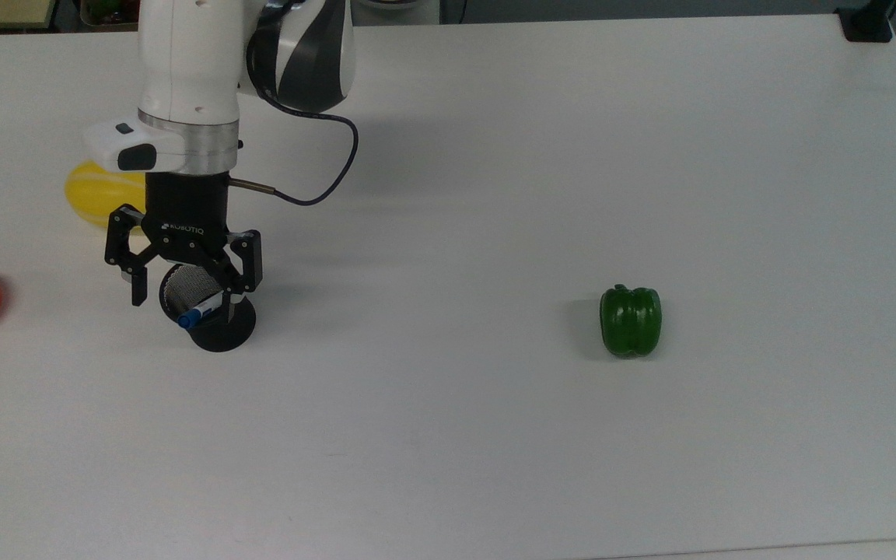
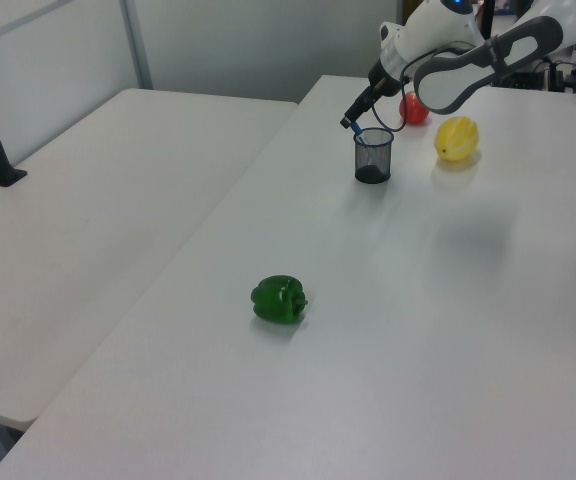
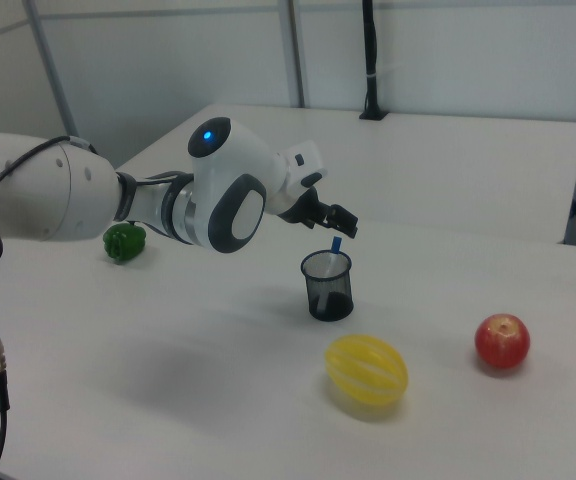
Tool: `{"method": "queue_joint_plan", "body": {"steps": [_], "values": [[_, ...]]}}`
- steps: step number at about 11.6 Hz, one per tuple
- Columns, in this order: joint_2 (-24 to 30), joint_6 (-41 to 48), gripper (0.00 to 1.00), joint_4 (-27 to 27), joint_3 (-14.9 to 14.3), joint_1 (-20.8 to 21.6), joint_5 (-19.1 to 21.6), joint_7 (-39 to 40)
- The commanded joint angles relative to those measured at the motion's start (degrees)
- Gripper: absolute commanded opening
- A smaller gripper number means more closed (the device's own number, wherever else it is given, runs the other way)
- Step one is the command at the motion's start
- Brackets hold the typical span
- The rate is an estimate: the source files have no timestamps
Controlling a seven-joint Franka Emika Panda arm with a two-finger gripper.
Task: Place marker
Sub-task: 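Open the gripper to release the marker and raise it away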
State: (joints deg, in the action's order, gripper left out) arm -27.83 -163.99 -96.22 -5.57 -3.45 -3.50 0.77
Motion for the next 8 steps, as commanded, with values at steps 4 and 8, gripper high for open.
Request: {"method": "queue_joint_plan", "body": {"steps": [4,8], "values": [[3.82,5.05,1.0,0.32,0.3,3.79,0.42,-0.24],[11.02,23.41,1.0,1.91,0.39,9.85,0.25,-0.33]]}}
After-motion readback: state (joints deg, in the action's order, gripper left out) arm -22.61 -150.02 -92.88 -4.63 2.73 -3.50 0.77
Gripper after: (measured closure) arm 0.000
